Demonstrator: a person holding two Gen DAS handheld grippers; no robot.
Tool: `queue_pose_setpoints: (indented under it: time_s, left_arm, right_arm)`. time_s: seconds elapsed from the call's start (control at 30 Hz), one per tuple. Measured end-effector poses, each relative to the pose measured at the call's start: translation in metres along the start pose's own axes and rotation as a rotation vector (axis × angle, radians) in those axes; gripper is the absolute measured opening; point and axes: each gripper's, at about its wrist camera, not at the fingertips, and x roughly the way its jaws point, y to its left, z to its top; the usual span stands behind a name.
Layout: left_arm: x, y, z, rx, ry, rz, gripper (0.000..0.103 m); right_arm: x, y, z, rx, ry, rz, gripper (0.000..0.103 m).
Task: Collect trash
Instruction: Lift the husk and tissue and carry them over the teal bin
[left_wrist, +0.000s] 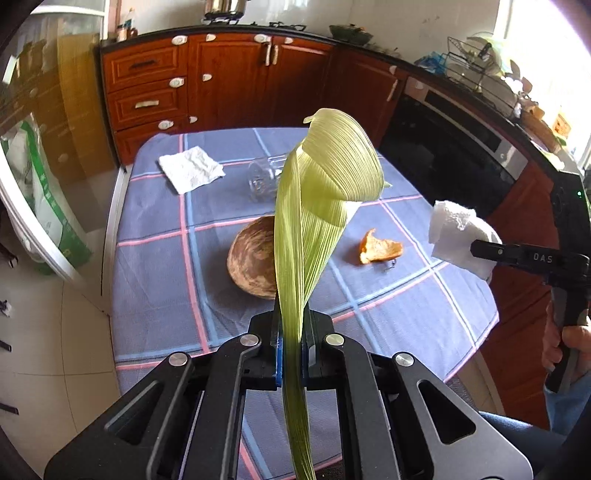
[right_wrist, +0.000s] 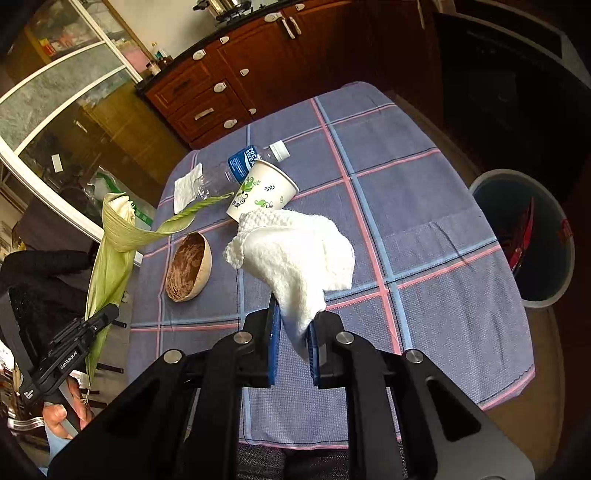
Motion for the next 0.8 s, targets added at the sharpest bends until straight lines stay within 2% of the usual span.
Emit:
queue_pose_setpoints:
  time_s: [0.3,0.53,0.8]
  left_arm:
    - [0.014,-0.086,0.030,0.164,-0.001,-0.115,0.007]
    - [0.051,-0.170,0.048,0.286,0.052,-0.221,0.007]
    - [0.094,-0.256,0.064,0.388,0.108,-0.271,0.007]
  right_arm:
    - [-0.048,-0.043,0.010,0.081,-0.108,0.003,0.012]
    - [-0.082,-0.096,0.015,0.156,-0.172,-0.040,0.012]
    - [-0.092,-0.164,0.023,0.247,-0.195,-0.079,0.012]
